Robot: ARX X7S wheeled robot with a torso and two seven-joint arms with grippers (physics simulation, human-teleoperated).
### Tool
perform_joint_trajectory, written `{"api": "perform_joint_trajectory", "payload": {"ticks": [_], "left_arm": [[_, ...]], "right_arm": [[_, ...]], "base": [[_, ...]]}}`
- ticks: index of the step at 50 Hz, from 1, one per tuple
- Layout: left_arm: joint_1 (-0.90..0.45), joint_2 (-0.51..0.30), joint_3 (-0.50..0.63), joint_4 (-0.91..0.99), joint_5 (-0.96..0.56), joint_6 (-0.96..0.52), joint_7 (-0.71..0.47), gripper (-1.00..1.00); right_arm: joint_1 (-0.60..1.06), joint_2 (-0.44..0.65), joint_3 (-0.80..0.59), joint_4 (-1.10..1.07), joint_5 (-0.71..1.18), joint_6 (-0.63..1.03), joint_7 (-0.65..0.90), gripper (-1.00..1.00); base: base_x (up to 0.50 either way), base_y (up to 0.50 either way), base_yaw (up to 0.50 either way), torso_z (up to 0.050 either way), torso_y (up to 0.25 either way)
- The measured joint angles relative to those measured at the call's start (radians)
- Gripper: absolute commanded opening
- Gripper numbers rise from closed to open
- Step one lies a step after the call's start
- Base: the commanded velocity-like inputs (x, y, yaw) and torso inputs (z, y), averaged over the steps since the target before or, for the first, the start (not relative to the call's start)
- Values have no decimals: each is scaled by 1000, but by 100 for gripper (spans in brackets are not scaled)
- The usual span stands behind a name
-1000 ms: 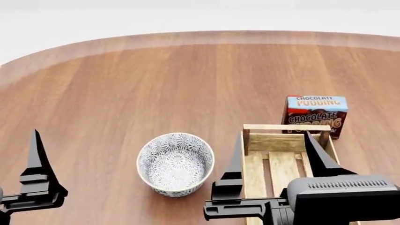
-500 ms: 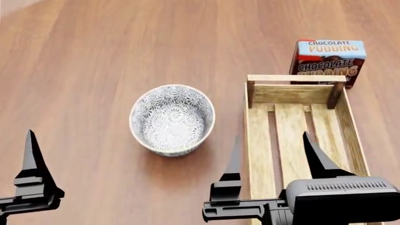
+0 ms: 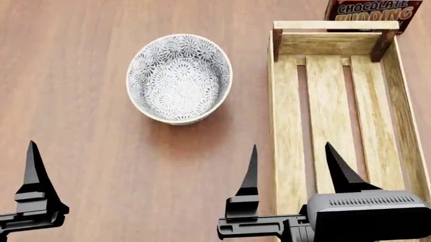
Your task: Pick up the bowl on the left and put it in the tray.
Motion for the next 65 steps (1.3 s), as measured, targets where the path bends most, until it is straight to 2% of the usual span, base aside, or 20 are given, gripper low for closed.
{"api": "perform_joint_trajectory", "payload": {"ticks": [7, 17, 30, 47, 65], "left_arm": [[0, -3, 2, -3, -4, 3, -4, 100], [-3, -4, -3, -11, -25, -6, -11, 100], [-2, -8, -3, -24, -39, -7, -13, 100], [10, -13, 3, -48, -47, 11, -8, 100], [21, -19, 8, -73, -58, 34, -1, 100]], "right_arm": [[2, 1, -4, 5, 0, -2, 0, 100], [58, 28, -45, 22, -7, 35, -34, 100], [300, 100, -308, 152, -199, 107, -178, 100], [618, 97, -601, 500, -419, 82, -381, 100], [845, -22, -784, 982, -571, -118, -461, 100]], "base": [[0, 0, 0, 0, -230], [0, 0, 0, 0, 0], [0, 0, 0, 0, 0], [0, 0, 0, 0, 0], [0, 0, 0, 0, 0]]}}
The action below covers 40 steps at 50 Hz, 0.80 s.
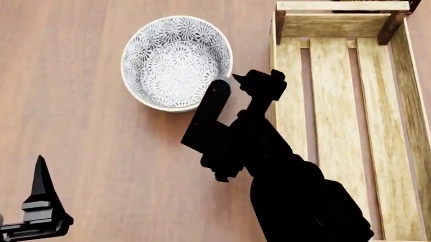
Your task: Pick up the bowl on the left and put it in the tray.
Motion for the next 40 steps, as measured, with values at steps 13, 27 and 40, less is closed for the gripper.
{"api": "perform_joint_trajectory", "payload": {"ticks": [13, 27, 40], "left_arm": [[7, -6, -4, -16, -11, 16, 4, 100], [9, -12, -7, -35, -22, 29, 9, 100], [7, -18, -7, -42, -29, 31, 8, 100]], "right_arm": [[115, -119, -84, 356, -54, -190, -27, 100], [221, -279, -147, 800, -99, -424, 10, 100], [252, -334, -246, 936, -59, -494, 60, -100]], "base": [[0, 0, 0, 0, 0], [0, 0, 0, 0, 0], [0, 0, 0, 0, 0]]}}
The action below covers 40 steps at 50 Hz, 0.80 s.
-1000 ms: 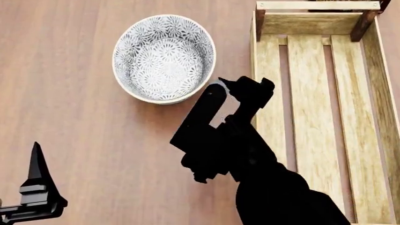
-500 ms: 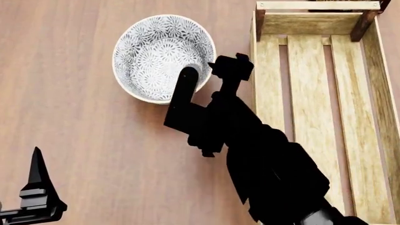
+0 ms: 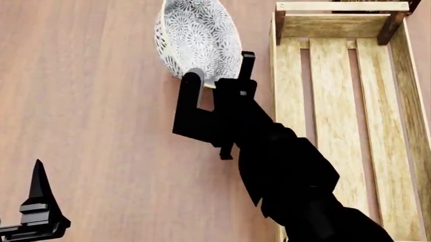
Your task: Pick up the bowl on the left and put it in the tray.
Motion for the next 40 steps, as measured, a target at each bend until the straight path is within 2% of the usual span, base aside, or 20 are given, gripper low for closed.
{"api": "perform_joint_trajectory", "payload": {"ticks": [22, 40], "left_arm": [[7, -7, 10, 13, -3, 3, -7, 100], [18, -13, 23, 34, -4, 0, -13, 100]], "right_arm": [[12, -6, -115, 28, 86, -29, 24, -100], [63, 262, -121, -646, 110, 362, -55, -100]], "base": [[0, 0, 0, 0, 0], [0, 0, 0, 0, 0]]}}
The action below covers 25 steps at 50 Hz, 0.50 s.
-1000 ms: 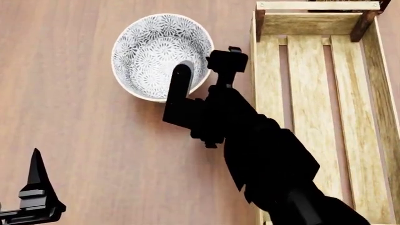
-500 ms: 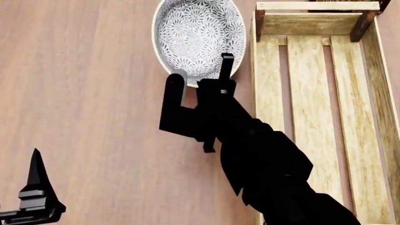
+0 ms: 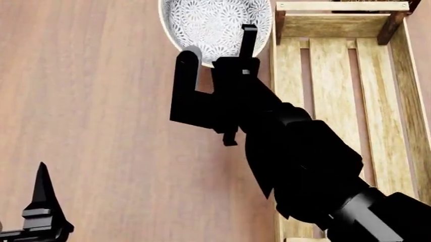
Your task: Pick up the bowl on the left and put it in the tray.
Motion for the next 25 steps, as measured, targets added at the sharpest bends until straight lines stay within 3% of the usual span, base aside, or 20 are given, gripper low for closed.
{"api": "perform_joint_trajectory", "payload": {"ticks": [25], "left_arm": [[8, -5, 27, 22, 2, -7, -7, 100]], "right_arm": [[96, 326, 36, -571, -1, 404, -124, -100]], "base": [[0, 0, 0, 0, 0]]}}
